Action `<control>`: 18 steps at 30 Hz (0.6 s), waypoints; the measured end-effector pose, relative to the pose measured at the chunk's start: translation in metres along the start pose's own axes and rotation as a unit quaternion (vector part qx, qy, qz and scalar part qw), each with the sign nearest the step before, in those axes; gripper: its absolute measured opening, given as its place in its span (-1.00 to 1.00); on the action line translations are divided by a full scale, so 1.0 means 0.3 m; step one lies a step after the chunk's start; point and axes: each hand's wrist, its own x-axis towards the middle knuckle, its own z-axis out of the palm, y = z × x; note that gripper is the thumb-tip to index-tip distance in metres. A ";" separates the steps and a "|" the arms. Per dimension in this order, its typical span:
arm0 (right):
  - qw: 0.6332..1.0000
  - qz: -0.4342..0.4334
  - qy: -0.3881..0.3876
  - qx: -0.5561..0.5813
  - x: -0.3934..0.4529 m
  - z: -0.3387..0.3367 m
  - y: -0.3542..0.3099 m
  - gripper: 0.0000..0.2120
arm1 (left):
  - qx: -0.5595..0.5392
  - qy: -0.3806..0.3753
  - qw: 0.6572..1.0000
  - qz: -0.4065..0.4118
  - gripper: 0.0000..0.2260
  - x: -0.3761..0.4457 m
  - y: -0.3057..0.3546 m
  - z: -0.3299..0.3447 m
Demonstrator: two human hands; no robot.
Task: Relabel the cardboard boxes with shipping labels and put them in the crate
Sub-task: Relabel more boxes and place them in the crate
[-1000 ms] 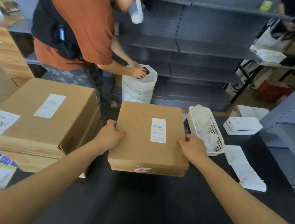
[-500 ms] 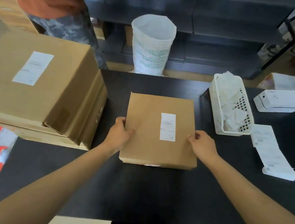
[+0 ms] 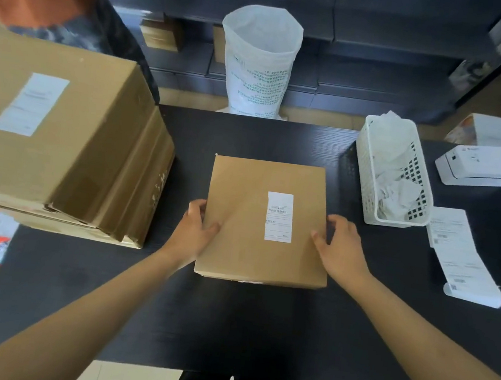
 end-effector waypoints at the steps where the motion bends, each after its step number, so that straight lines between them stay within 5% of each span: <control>1: 0.996 -0.063 0.019 -0.066 -0.006 -0.010 -0.005 -0.55 | 0.013 -0.002 1.000 0.000 -0.51 0.001 0.003 -0.001; 4: 0.949 -0.253 -0.002 -0.191 -0.001 -0.040 -0.030 -0.64 | 0.049 0.011 0.999 0.006 -0.43 0.000 0.014 0.004; 8: 0.879 -0.390 -0.061 -0.268 0.008 -0.035 -0.080 -0.71 | 0.082 0.048 0.995 0.025 -0.33 -0.006 0.039 0.019; 14: 0.836 -0.405 -0.105 -0.355 0.039 -0.009 -0.087 -0.80 | 0.120 0.009 0.992 0.038 -0.31 -0.008 0.039 0.065; 18: 0.824 -0.441 -0.070 -0.349 0.035 -0.025 -0.083 -0.66 | 0.111 0.015 0.993 0.040 -0.30 -0.008 0.025 0.081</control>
